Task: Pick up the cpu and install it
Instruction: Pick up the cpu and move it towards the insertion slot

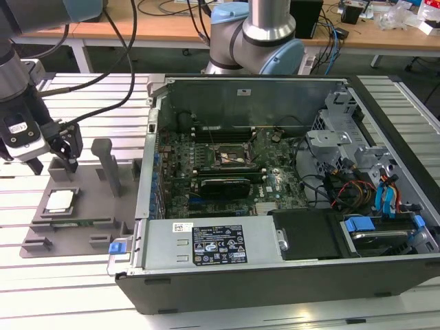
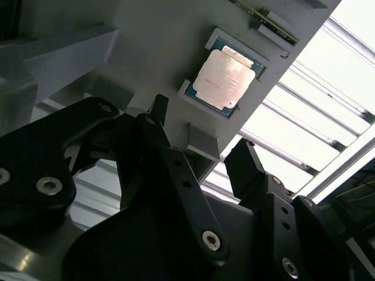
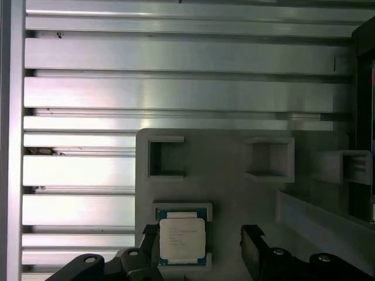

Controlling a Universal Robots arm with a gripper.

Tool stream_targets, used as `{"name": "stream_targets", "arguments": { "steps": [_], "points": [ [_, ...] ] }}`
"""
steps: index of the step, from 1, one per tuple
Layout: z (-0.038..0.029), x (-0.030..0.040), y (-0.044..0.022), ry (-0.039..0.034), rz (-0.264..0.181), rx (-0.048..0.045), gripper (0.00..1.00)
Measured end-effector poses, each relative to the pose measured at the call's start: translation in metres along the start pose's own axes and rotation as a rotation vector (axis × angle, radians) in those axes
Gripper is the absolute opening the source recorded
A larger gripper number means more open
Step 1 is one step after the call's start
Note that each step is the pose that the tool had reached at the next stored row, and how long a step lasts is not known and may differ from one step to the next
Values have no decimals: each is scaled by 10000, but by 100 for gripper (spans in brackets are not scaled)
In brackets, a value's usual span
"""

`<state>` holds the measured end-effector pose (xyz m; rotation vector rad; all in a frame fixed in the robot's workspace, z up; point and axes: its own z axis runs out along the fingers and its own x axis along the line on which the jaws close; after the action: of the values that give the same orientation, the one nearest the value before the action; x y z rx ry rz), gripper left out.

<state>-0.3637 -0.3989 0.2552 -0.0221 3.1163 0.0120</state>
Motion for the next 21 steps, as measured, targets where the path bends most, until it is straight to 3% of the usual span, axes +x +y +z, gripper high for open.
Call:
{"name": "stream_targets", "arguments": {
  "steps": [3,6,21],
  "points": [
    [20,14,-64,-1,-2,0,66],
    [40,42,-179,-3,-2,-1,66],
    [142,46,-233,-1,-145,13,66]
  ]
}}
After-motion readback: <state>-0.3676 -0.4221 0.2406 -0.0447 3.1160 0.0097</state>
